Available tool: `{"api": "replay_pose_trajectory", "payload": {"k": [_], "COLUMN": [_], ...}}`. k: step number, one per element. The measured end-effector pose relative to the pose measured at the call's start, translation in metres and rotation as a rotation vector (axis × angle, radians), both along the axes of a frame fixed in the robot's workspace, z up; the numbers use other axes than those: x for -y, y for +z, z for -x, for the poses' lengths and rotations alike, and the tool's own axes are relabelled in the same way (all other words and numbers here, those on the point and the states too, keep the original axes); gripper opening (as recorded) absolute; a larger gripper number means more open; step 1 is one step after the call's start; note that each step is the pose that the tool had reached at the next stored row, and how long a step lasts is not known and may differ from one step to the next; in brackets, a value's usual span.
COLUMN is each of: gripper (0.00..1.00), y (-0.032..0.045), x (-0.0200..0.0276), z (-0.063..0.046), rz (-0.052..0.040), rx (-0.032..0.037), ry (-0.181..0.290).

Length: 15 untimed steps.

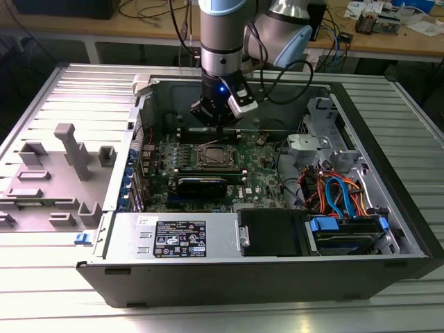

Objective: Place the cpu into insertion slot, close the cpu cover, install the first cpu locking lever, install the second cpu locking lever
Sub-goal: 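Install the first cpu locking lever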

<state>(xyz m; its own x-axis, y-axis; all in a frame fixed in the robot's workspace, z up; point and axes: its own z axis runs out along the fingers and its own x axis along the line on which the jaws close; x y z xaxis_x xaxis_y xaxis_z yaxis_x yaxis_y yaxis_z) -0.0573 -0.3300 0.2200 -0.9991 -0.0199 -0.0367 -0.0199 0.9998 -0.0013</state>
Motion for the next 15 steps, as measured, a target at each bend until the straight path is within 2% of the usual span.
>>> {"api": "replay_pose_trajectory", "payload": {"k": [9, 15], "gripper": [0.11, 0.11], "y": [-0.0091, -0.0125], "x": [0.0000, 0.0000], "z": [-0.004, -0.004], "rz": [-0.0001, -0.0008], "rx": [0.0001, 0.0000], "ry": [-0.001, -0.001]}}
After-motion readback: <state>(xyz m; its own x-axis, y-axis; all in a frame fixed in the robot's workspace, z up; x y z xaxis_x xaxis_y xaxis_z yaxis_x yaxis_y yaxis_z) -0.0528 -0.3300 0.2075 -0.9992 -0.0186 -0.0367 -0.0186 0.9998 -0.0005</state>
